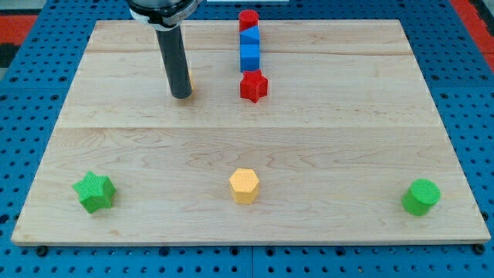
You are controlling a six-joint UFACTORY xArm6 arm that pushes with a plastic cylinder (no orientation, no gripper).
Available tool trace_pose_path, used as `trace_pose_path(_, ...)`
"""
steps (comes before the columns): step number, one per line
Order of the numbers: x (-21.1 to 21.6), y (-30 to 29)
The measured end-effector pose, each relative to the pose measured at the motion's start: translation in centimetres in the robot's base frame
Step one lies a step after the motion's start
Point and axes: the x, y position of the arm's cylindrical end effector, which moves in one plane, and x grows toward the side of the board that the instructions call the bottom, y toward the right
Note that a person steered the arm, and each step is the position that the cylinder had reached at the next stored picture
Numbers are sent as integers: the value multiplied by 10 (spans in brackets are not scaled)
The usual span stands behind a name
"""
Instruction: Point at the green star
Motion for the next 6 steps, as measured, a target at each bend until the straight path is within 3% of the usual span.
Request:
trace_pose_path(1, 80, 2)
trace_pose_path(3, 200, -12)
trace_pose_path(4, 220, -57)
trace_pose_path(5, 204, -115)
trace_pose_path(6, 178, -114)
